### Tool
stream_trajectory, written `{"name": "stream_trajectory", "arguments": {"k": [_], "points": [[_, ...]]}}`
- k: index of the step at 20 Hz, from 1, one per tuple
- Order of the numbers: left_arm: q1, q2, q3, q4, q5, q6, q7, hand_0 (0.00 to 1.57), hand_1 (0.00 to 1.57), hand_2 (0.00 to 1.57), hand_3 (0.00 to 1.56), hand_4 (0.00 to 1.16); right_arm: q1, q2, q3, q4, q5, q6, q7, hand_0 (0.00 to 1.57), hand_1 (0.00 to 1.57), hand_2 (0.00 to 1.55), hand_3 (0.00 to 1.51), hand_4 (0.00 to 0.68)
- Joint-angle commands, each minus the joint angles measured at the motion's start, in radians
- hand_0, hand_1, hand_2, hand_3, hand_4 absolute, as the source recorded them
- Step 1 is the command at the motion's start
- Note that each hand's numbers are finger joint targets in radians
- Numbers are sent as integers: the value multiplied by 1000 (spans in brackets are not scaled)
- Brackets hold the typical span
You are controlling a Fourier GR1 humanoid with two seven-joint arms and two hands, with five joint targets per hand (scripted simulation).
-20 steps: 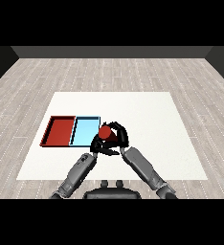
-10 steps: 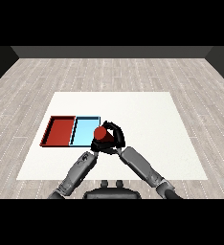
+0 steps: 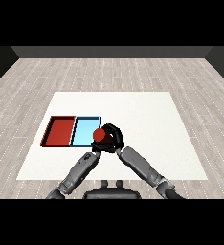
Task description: Pick the red can and put it in the red box
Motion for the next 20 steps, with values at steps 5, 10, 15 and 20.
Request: {"name": "stream_trajectory", "arguments": {"k": [5,10,15,20], "points": [[-67,-14,15,0,-34,144,75,1562,1562,1508,1409,971,-39,12,21,0,-40,-17,12,1499,1499,1454,1380,606],[-87,-14,45,42,2,149,4,1571,1571,1520,1413,937,-7,12,50,11,-72,-25,-33,1437,1437,1442,1379,622],[-45,-9,68,-29,-86,120,49,1571,1571,1528,1447,1119,-55,12,-21,-38,-39,-16,75,1179,1179,1173,1084,0],[-35,-15,56,-32,-82,168,36,1571,1571,1529,1455,1118,7,12,-18,-48,72,20,91,0,0,0,0,0]]}}
